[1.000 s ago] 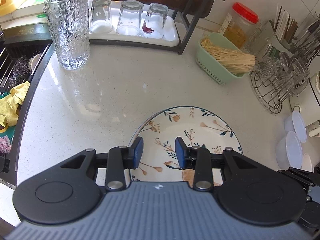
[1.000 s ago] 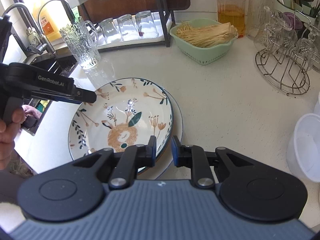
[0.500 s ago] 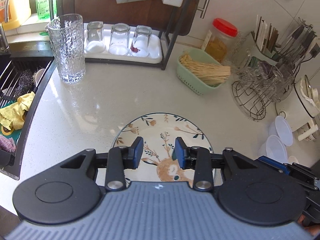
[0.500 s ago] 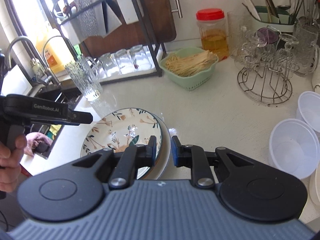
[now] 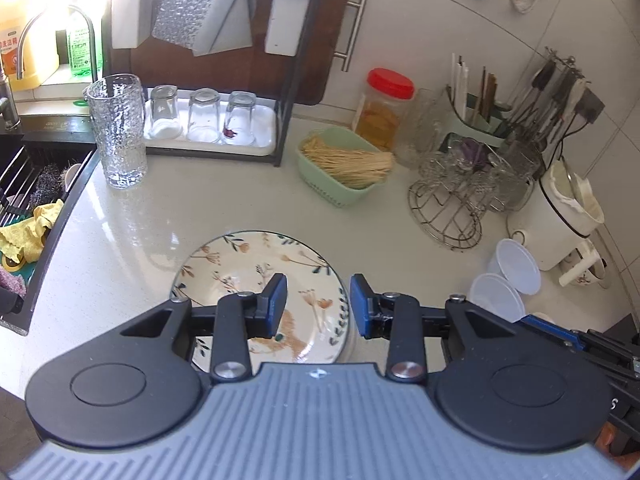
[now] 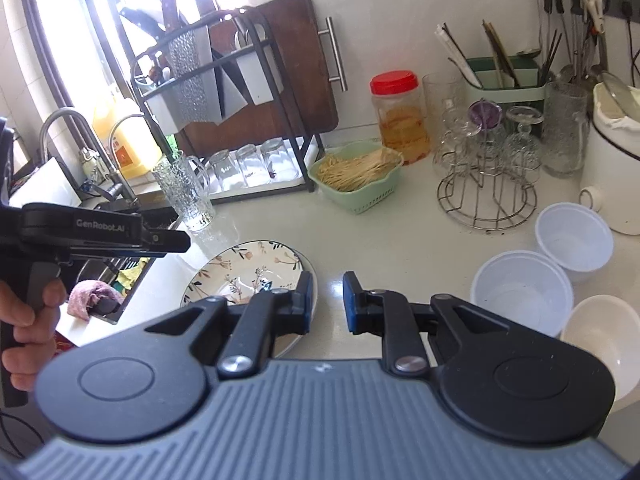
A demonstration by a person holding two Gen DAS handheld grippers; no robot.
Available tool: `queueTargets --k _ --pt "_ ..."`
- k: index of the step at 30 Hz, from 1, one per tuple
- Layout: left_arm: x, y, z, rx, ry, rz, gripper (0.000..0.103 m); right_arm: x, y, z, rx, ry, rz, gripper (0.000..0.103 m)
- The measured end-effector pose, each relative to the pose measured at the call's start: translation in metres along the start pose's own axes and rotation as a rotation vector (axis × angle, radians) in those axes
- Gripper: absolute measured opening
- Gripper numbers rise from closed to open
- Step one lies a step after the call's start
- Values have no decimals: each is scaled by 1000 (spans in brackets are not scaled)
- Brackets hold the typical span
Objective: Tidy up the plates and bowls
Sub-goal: 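Open the left gripper and withdraw from the plate stack, then move the left gripper toward the large white plastic bowl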
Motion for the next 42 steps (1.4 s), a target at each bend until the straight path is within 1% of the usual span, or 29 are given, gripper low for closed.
queueTargets --k 4,7,14,21,26,29,31,34,38,42 --pt "3 -21 11 -7 11 16 40 16 -10 2 -10 -32 12 20" --pt "5 -37 15 -43 8 31 40 25 -17 4 -20 -54 32 20" --pt "9 -66 10 -102 -14 64 40 46 -30 6 -39 -101 67 20" --pt "0 -89 14 -163 -1 101 40 54 -47 9 -71 -127 109 20" --pt "-17 -100 25 -206 25 119 40 55 -59 19 -77 -138 146 20" --pt "-21 -103 33 -208 36 135 40 53 -67 24 -94 -133 168 20" --pt "-25 -103 38 -207 46 130 40 56 -70 26 -90 -141 178 20" --pt "-25 -104 43 -184 59 142 40 56 -76 31 -92 -134 189 20" --pt "-28 -102 56 -161 73 138 40 55 -81 38 -92 -115 204 20" --pt "-38 -113 65 -189 85 155 41 53 -86 47 -86 -103 204 20"
Point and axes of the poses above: each gripper's, at about its wrist camera, not at the fingertips, and x roughly against the way its jaws point, y to its left, z to its underside, the point moved 10 cm from there along -x, roughly the way its jaws point
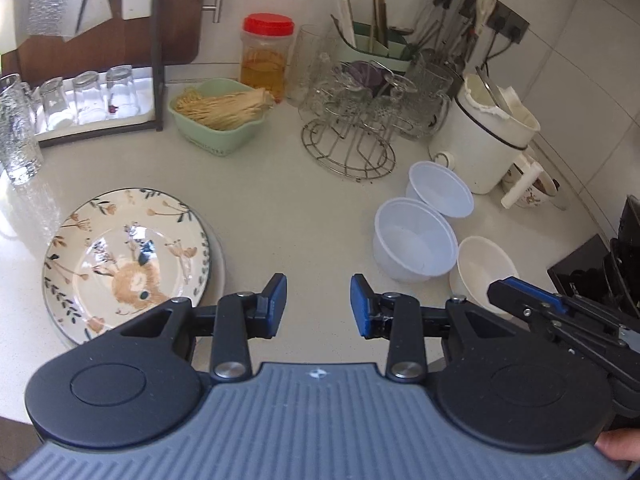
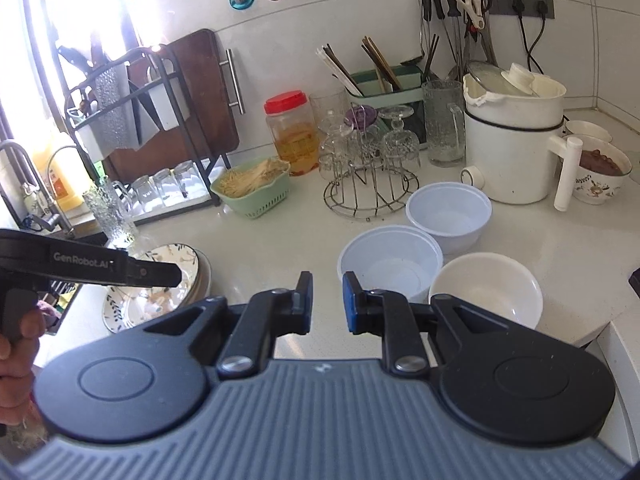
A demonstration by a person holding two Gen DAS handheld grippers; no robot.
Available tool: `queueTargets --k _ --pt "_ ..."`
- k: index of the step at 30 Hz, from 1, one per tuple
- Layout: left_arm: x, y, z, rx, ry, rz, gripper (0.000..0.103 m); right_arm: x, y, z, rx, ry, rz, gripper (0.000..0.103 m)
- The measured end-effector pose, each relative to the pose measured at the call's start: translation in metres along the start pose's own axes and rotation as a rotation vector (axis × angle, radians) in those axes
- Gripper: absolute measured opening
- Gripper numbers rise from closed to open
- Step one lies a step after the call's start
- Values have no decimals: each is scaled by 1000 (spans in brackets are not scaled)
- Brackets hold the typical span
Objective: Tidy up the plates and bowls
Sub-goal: 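Move the left gripper toward the large white plastic bowl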
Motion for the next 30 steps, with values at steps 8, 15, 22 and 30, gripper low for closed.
queueTargets --k 8,15,22,30 --pt "-34 -28 -10 -61 23 52 41 -13 -19 1 -12 -5 18 20" --pt "-58 -37 -7 -124 68 79 53 -24 -24 4 -18 -17 35 43" --pt "-85 -43 -17 -102 99 133 53 -38 -41 5 -57 -24 82 54" --pt "-125 -56 -22 -68 131 203 53 -52 -51 12 -112 -20 121 54"
Point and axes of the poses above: each gripper's, at about its wrist camera, not at the fingertips, and x roughly against the way its jaws point, y to its left, z to its underside, the point moved 10 cm from there along -x, roughly the way its jaws point
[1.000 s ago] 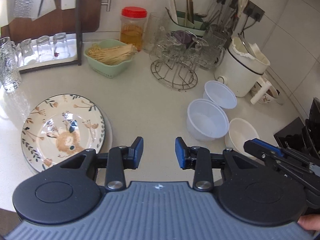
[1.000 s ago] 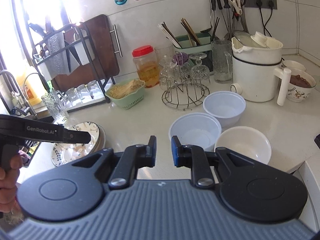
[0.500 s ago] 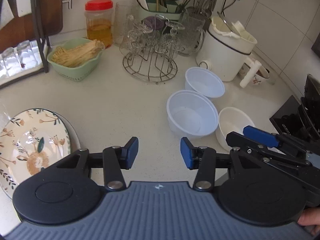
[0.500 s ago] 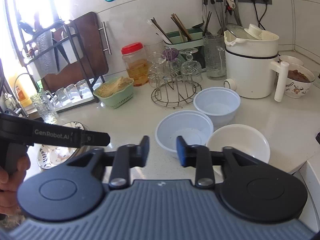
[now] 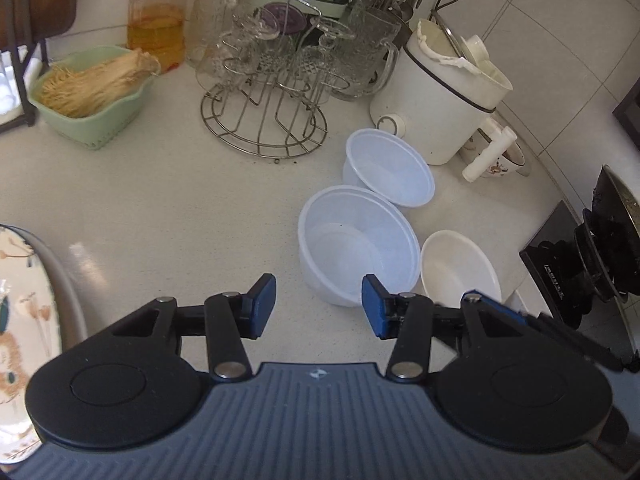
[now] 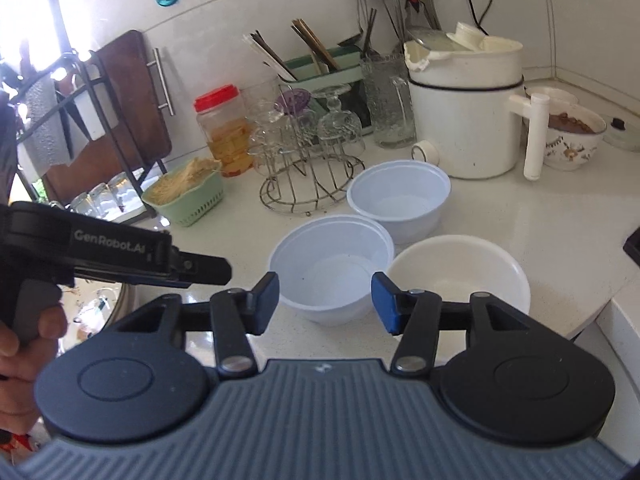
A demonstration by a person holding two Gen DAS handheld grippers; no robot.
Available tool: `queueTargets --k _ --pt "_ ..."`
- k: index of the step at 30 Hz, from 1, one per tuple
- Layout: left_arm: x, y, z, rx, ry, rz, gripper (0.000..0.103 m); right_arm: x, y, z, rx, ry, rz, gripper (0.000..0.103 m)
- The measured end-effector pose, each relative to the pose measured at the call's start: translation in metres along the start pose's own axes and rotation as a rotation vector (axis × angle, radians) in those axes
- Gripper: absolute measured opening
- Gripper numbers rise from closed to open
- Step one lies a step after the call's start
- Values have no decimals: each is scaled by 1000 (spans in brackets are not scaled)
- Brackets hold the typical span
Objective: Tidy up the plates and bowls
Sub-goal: 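Move the left gripper toward the large white plastic bowl, then grasp the rim of the large white bowl with the left gripper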
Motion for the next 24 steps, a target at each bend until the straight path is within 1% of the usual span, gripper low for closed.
queueTargets --k 2,5,8,10,13,15,17,19,21,24 --pt "-11 -1 -2 9 8 10 53 -2 3 5 -8 12 -8 53" --pt "-29 -1 -7 58 30 43 53 -7 6 15 -28 42 -12 53" --pt "-43 -2 -11 70 47 34 52 -14 7 20 -59 62 -16 53" --pt "-51 -3 -11 88 64 44 51 -17 9 21 -66 62 -15 53" --pt "-61 -1 -10 89 87 15 39 -21 10 20 -76 55 -8 53" --pt "-65 1 -8 105 96 15 21 -22 8 17 -84 45 1 53" --pt "-65 2 -5 111 96 25 17 -20 6 15 -97 30 -9 53" --pt "-63 4 -5 110 87 5 15 -17 5 14 -107 21 -18 53" --pt "-58 7 -4 136 79 4 10 -16 2 14 -117 22 -16 53" --pt "-51 11 -4 147 66 -2 6 -17 -2 14 -131 27 -11 53"
Point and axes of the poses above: each gripper's, at about its wrist camera, not at the fingertips, and x roughly against the way its jaws point, y to its left, z to its underside, the point moved 10 cm from there along -x, roughly the way its jaws point
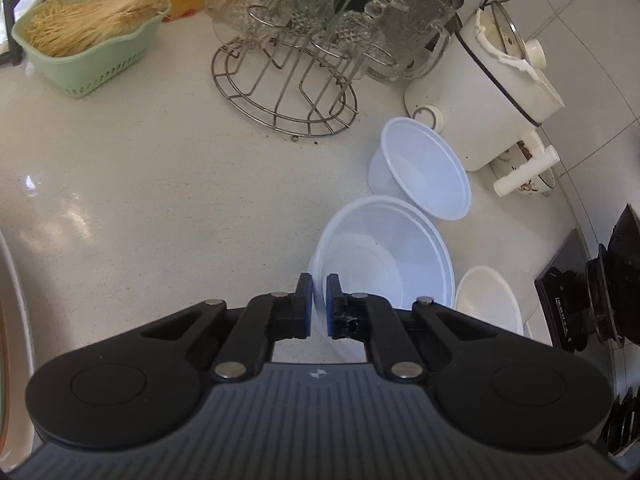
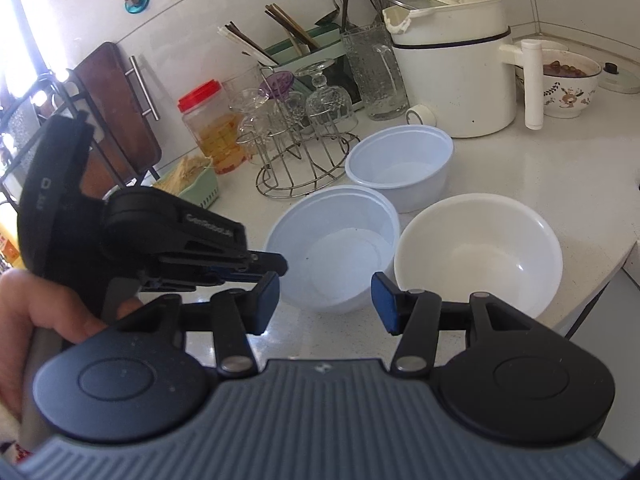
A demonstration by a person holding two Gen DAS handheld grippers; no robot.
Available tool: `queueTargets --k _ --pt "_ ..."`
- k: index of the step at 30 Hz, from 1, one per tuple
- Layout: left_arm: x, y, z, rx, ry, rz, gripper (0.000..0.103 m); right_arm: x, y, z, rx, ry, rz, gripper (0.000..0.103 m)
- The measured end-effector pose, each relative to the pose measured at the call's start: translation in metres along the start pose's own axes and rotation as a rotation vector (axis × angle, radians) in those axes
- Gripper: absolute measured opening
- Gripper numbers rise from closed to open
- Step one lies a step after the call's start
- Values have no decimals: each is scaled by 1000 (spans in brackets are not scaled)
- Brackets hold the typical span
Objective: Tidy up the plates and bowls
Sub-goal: 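Grasp the rim of the large white bowl with the left gripper, then carry the large white bowl beside the plate stack and release it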
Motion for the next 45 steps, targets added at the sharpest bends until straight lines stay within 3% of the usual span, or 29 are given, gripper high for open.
queueTargets --k 19,21,23,25,34,45 --pt "44 59 26 89 -13 -55 6 -26 18 9 63 69 -23 54" --pt "49 62 28 93 -10 -58 6 -30 20 11 66 82 -30 48" --pt "55 63 30 89 -13 -57 6 -35 23 12 62 92 -45 33" --pt "61 65 29 89 -25 -63 6 -40 25 15 67 105 -53 25" --pt "91 77 22 68 -57 -108 6 -43 49 14 65 129 -122 25" --pt "85 82 21 -4 -46 -202 7 -58 64 12 108 158 -132 26"
Point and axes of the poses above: each gripper's, at about its wrist camera, not at the fingertips, and x roughly against the way its jaws point, y to its left, z to its underside, the point moved 10 cm from there along -x, roughly the way its jaws point
